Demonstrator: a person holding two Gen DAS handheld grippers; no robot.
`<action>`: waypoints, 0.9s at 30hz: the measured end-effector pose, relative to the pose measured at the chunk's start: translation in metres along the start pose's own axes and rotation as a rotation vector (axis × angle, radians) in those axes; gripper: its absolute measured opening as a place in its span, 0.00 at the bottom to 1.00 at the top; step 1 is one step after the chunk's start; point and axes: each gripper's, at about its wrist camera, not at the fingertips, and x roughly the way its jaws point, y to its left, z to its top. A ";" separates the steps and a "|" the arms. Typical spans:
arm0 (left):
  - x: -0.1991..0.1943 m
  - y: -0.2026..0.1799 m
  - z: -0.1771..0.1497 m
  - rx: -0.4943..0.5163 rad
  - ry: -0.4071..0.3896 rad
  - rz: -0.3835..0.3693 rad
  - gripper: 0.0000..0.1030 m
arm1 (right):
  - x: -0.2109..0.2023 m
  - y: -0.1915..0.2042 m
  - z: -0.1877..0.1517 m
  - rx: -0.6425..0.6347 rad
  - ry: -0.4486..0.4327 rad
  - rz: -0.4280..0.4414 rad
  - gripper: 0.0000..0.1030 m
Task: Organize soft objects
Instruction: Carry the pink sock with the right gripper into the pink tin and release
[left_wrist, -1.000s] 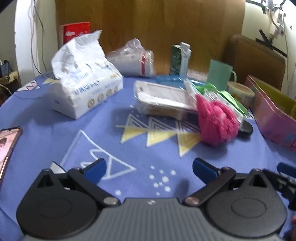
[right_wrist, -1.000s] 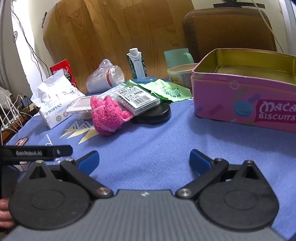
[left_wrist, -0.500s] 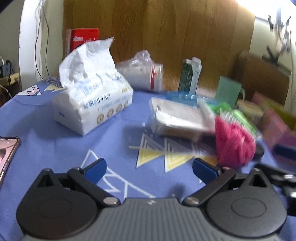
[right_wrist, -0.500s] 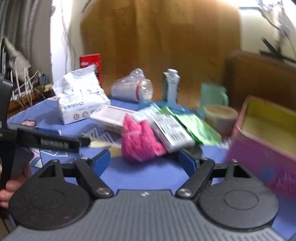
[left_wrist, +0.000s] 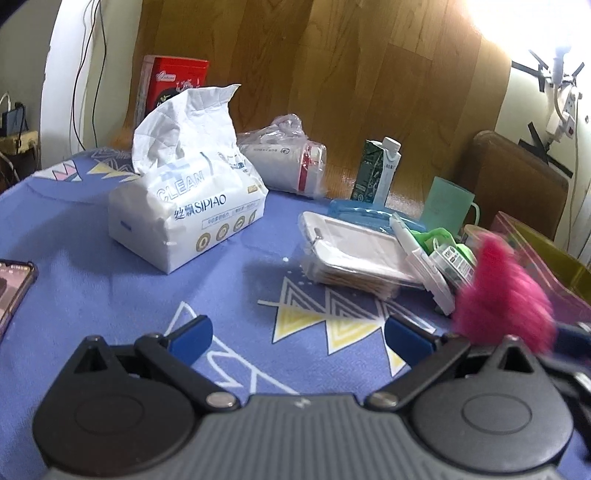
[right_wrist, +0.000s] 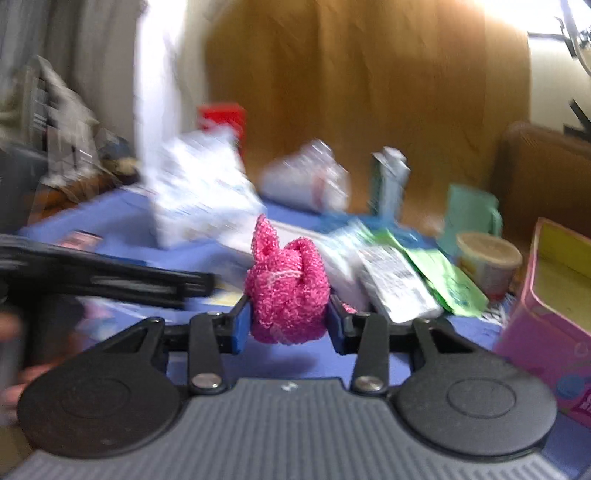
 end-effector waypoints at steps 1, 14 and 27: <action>0.000 0.002 0.000 -0.007 0.001 -0.005 1.00 | -0.008 0.002 0.000 -0.006 -0.011 0.030 0.45; -0.036 0.001 -0.003 0.005 0.051 -0.234 1.00 | -0.013 0.003 -0.036 0.060 0.148 0.023 0.83; -0.013 -0.083 -0.009 0.134 0.237 -0.454 0.53 | -0.007 -0.006 -0.040 0.075 0.136 0.011 0.44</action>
